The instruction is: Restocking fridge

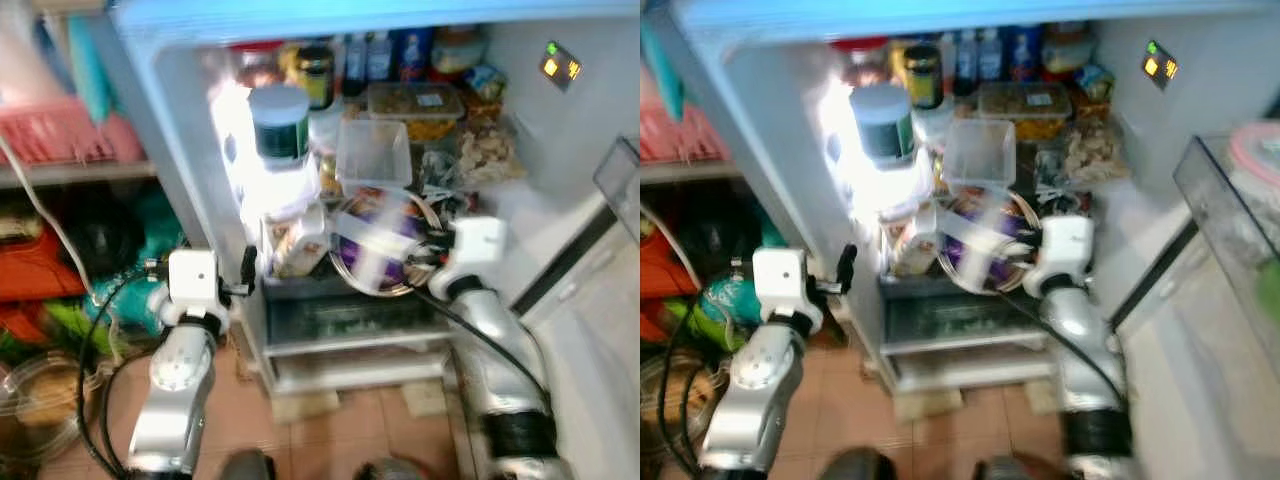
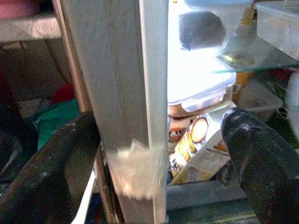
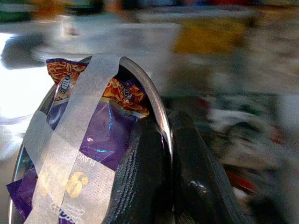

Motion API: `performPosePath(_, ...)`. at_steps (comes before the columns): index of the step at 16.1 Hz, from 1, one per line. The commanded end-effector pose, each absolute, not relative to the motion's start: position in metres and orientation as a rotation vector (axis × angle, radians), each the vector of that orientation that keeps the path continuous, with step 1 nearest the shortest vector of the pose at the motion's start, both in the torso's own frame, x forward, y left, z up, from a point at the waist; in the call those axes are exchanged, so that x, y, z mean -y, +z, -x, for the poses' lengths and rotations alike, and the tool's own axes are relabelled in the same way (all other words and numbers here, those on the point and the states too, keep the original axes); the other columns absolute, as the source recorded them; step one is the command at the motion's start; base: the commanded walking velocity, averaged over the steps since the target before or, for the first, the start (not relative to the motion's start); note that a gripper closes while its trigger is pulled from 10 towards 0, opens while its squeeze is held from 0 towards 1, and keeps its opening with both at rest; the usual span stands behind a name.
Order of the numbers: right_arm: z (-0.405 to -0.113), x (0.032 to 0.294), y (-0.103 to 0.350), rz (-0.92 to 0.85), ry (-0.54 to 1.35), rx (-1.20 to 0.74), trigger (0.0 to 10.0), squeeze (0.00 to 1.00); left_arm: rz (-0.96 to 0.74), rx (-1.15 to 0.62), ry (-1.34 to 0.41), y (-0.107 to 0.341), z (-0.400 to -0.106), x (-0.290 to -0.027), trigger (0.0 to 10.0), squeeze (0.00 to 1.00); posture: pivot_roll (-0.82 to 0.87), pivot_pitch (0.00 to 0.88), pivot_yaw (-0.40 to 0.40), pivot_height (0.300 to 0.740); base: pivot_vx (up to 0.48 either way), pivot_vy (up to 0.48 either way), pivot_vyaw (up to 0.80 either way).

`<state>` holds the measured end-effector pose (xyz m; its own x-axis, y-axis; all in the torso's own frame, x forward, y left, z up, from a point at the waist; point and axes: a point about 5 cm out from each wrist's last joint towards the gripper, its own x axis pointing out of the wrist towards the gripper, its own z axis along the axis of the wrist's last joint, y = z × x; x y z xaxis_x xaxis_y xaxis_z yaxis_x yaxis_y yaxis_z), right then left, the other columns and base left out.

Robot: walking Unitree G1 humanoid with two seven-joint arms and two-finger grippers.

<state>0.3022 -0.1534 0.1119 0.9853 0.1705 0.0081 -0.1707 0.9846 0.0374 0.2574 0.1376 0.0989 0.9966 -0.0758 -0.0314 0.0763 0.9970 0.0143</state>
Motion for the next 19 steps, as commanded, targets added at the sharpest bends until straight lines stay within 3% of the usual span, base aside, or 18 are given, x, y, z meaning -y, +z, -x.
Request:
performPosePath(1, -0.303, 0.148, 0.116, -0.042, 0.196, 0.028, 10.0, 0.0, -0.003, -0.025, -0.101, 0.102, -0.254, -0.137, 10.0, 0.0, 0.08, 0.049, 0.026, 0.74, 0.0, 0.0, 0.0)
performPosePath(4, -0.306, 0.149, 0.12, -0.048, 0.195, 0.041, 10.0, 0.0, 0.046, -0.047, -0.226, 0.101, -0.241, -0.132, 10.0, 0.0, 0.09, 0.049, 0.026, 0.74, 0.0, 0.0, 0.0)
performPosePath(8, -0.322, 0.156, 0.129, -0.048, 0.155, 0.068, 10.0, 0.0, -0.037, -0.194, -0.406, 0.079, -0.207, -0.133, 10.0, 0.0, 0.14, 0.066, 0.023, 0.74, 0.0, 0.0, 0.0)
performPosePath(14, -0.355, 0.146, 0.171, -0.096, 0.035, 0.195, 10.0, 0.0, -0.098, -0.163, -0.464, 0.092, -0.215, -0.125, 10.0, 0.0, 0.18, 0.111, 0.058, 0.74, 0.0, 0.0, 0.0)
performPosePath(19, -0.365, 0.146, 0.174, -0.15, -0.032, 0.175, 10.0, 0.0, -0.112, -0.171, -0.456, 0.097, -0.204, -0.13, 10.0, 0.0, 0.21, 0.155, 0.076, 0.74, 0.0, 0.0, 0.0)
